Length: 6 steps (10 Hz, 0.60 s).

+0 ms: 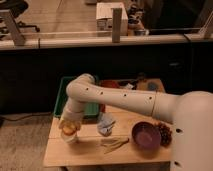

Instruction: Place apple in paper cup

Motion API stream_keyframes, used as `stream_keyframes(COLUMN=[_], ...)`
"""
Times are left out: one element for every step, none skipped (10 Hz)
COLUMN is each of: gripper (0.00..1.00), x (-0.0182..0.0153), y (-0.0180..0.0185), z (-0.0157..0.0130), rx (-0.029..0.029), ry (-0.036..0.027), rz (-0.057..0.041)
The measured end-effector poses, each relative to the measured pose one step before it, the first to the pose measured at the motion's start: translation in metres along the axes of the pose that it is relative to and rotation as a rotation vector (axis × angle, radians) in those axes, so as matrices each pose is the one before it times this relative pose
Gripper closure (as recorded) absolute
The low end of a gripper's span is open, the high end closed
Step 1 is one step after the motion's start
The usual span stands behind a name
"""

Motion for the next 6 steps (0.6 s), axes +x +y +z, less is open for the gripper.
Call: stream_keyframes(gripper=[0.2, 0.2, 0.2, 0.2, 0.2, 0.2], x=[0.00002, 0.00022, 0.00014, 0.00028, 0.00015, 0.00002], y=[0.0002, -0.00012, 0.00037, 0.00039, -0.00021, -0.00115], z=[0.00053, -0.00011, 0.00015, -0.0005, -0.00064, -0.00023], rx=[-0.00035, 0.00113, 0.00156, 0.00437, 0.00393, 0.00679], ry=[-0.00276, -0.00225, -0.00139, -0.00064, -0.00069, -0.00418], rz=[0.00016, 0.0016, 0.00211, 0.00196, 0.00013, -0.0017])
